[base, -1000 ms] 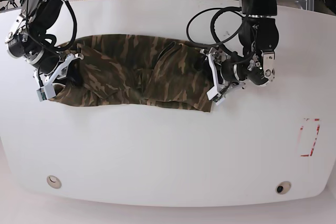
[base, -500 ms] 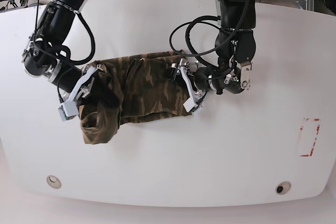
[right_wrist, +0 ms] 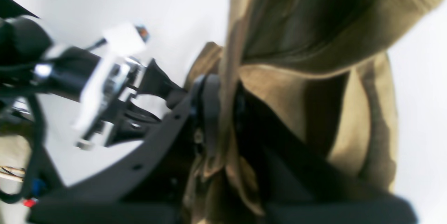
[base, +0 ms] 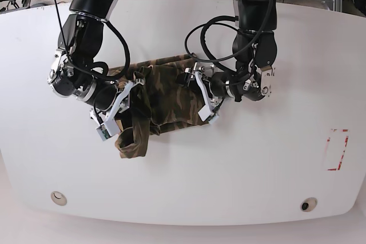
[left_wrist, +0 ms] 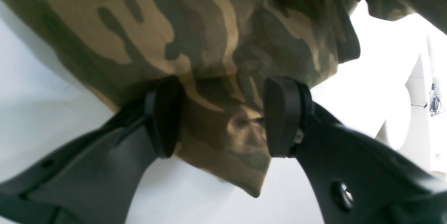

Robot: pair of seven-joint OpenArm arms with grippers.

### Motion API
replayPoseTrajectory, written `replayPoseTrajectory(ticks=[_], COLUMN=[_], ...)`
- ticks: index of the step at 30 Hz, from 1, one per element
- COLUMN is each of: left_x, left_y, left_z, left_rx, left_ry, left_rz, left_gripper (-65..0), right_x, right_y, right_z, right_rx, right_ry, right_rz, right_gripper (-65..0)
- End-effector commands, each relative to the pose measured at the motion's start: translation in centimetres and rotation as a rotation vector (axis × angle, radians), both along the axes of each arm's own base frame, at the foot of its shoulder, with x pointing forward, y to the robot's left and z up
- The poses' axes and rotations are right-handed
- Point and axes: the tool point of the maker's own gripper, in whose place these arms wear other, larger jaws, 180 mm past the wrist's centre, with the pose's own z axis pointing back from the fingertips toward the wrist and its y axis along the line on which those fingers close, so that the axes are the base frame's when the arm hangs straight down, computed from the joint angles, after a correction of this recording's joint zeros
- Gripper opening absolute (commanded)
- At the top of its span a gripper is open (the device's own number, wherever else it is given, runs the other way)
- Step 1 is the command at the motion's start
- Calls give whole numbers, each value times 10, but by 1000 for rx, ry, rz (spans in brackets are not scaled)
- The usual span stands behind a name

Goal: Fold the T-shirt properly
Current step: 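Grasp both ends and fold the strip in half again with both grippers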

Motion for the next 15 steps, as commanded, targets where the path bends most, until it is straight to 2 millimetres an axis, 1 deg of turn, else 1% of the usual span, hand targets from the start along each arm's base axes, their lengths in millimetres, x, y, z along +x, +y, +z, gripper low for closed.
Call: replayPoseTrajectory(ticks=[1,2,4,6,8,11,12,15], left_x=[-4,-4,-5,-5,-4,-4,-4,-6], left_y=[7,6,6,6,6,5,4,1], left_z=[-7,-7,-7,-7,-5,-5,-3,0], left_rx=[62,61,58,57,55,53,52,44], left_ry=[26,26,28,28,22,14,-1,-54], left_rz=[-17,-17,-17,-18,-18,-28,-46,-121], left_gripper=[-296,-296,-296,-296,-296,-296,-296,-297], right_x=[9,8,6,6,7,7,8,9], right_y=[4,7,15,20,25,32,31,19], right_z=[11,10,6,5,9,11,13,18], right_rx=[-19,-29,-61,-64,-47,-19,-15,-13], right_ry=[-45,-46,-38,-42,-57,-62,-68,-84], right_rz=[11,20,48,61,64,60,56,19], right_gripper=[-465,-433,-322,-243,-143,-40,-10,0])
